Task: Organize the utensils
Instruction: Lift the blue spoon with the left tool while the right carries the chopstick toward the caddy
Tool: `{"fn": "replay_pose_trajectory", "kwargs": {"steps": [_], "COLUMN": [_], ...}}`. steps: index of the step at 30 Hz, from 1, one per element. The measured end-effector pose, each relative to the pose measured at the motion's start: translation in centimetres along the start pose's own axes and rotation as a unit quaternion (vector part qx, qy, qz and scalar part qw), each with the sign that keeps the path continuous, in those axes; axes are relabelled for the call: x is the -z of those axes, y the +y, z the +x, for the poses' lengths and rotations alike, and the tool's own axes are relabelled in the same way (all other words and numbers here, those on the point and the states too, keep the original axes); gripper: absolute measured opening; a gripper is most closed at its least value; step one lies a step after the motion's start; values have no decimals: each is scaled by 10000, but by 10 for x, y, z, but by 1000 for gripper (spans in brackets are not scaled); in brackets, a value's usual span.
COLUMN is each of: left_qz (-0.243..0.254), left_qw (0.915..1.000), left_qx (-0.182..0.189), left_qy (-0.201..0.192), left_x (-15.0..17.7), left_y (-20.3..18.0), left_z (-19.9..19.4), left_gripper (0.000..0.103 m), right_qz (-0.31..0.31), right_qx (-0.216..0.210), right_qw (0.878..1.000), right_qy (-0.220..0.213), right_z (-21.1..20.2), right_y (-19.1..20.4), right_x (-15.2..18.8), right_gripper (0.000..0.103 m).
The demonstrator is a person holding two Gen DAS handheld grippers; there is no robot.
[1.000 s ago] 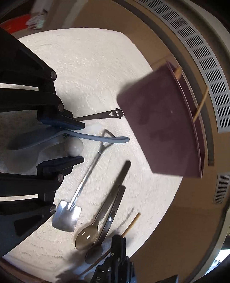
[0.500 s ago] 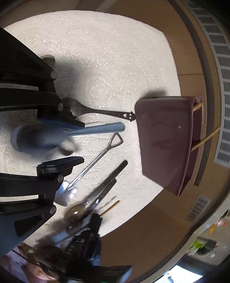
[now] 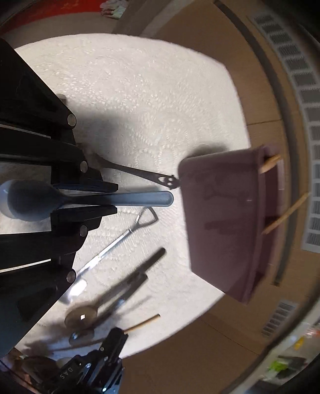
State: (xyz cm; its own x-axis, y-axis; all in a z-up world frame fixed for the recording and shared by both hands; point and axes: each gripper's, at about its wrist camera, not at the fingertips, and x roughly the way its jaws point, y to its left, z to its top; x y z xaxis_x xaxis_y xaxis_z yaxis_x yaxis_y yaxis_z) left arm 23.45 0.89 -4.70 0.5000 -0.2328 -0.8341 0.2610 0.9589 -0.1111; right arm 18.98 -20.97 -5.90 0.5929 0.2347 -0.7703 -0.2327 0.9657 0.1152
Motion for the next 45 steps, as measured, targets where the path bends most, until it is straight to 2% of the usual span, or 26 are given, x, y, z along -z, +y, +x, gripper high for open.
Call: {"fn": "replay_pose_trajectory", "kwargs": {"steps": [3,6,9,14,17,20,23,26,29,31,34,38,41,45], "left_qz": [-240,-430,-526,-523,-377,-141,86,150,225,277,107,-241,-788,-1535], "left_qw": [9971,9900,9845,9792,9722,9611,9479,9411,9452,9554,9747,9920,9951,9878], "left_qx": [98,194,312,442,485,399,310,350,253,201,137,46,96,253], "left_qy": [-712,-1330,-1643,-1908,-2261,-2729,-3170,-3361,-3249,-2934,-2227,-1236,-593,-79], "left_x": [18,31,28,8,-10,-38,-68,-94,-105,-103,-93,-63,-31,15], "left_y": [-3,-9,-13,-11,-15,-23,-29,-27,-19,-12,2,16,24,29], "left_z": [-37,-69,-90,-113,-140,-169,-194,-204,-194,-175,-132,-73,-45,-35], "left_gripper": [11,11,11,8,7,7,6,6,7,7,8,8,12,20], "right_qz": [50,36,9,2,72,-103,-349,-460,-503,-528,-595,-603,-553,-431], "right_qx": [-106,-154,-190,-258,-477,-443,-331,-411,-312,-304,-217,-138,-52,19], "right_qw": [9997,9990,9981,9959,9937,9861,9732,9624,9556,9561,9591,9662,9721,9788], "right_qy": [-205,-415,-580,-862,-1010,-1598,-2247,-2644,-2887,-2867,-2760,-2502,-2278,-2000], "right_z": [-14,-29,-40,-57,-71,-106,-141,-163,-166,-160,-148,-131,-115,-98], "right_y": [0,4,9,14,12,14,19,22,24,25,28,25,18,9], "right_x": [-4,-11,-17,-27,-43,-77,-116,-151,-174,-180,-179,-164,-151,-135], "right_gripper": [5,5,5,5,5,5,5,5,5,5,5,5,5,5]}}
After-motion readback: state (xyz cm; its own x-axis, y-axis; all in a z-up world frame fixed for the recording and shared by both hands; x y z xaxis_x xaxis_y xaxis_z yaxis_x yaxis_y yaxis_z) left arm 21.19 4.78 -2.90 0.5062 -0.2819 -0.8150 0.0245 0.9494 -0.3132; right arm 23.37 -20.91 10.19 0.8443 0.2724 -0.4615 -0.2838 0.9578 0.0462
